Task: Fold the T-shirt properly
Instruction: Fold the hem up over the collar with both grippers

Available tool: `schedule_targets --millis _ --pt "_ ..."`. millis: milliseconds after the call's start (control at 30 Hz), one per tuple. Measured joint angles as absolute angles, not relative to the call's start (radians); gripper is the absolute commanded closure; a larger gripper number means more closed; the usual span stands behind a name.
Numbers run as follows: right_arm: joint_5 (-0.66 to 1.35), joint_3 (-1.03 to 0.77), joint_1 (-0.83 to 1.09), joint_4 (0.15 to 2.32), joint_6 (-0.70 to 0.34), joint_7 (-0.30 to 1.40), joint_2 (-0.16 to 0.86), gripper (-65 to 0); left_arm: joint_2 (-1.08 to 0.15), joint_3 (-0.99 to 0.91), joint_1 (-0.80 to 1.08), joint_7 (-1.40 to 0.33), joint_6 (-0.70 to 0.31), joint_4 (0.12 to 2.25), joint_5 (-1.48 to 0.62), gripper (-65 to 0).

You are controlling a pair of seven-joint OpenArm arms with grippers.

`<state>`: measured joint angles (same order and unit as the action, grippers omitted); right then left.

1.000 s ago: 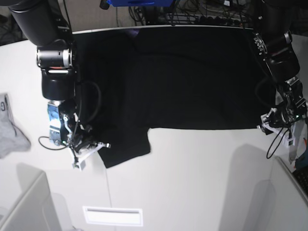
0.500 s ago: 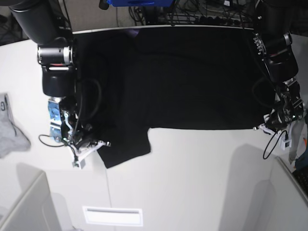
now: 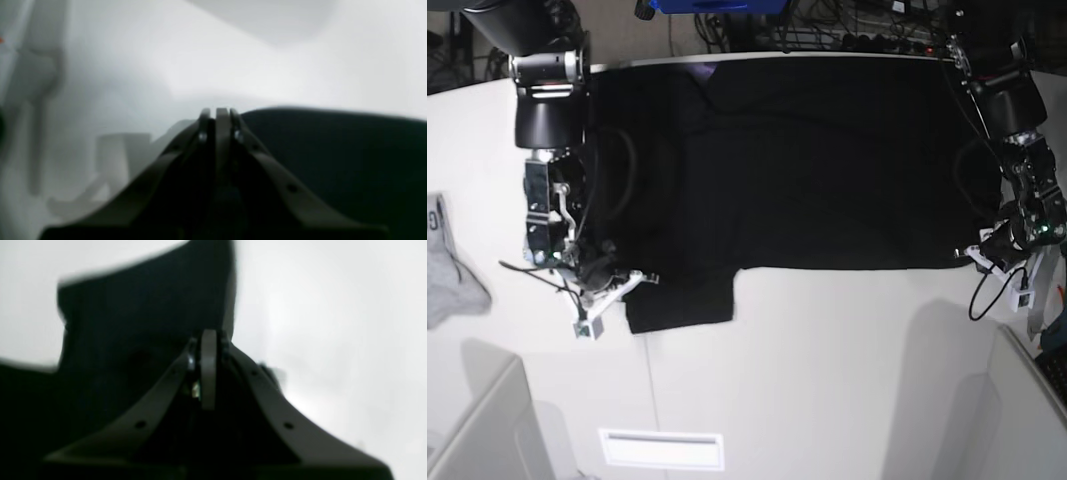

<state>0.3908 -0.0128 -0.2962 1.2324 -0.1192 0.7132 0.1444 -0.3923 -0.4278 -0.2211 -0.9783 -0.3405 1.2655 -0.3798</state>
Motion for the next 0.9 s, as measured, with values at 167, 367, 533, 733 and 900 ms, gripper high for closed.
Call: schedule_targets --millis 167,367,533,733,900 --pt "0.394 -0.043 -0.245 1.389 -0.118 0.738 0.158 0.0 -0.400 -0.525 -0.108 -1.048 -0.340 1.369 -0.532 0.0" --pt "0.389 -0.117 -0.120 1.578 -0.116 0.839 0.159 0.0 -0.419 -0.542 0.035 -1.067 -0.344 1.498 -0.648 0.0" --pt "0.399 -0.114 -0.037 1.754 -0.122 0.906 0.153 0.0 -0.465 -0.643 0.141 -1.164 -0.341 1.584 -0.772 0.0" --pt "0.397 -0.200 0.101 1.903 -0.121 0.994 0.150 0.0 -0.468 -0.695 0.273 -1.183 -0.340 1.691 -0.839 0.0" --pt "0.409 -0.260 0.234 2.002 -0.121 1.005 0.144 0.0 -0.467 -0.698 0.341 -1.183 -0.340 1.705 -0.839 0.0"
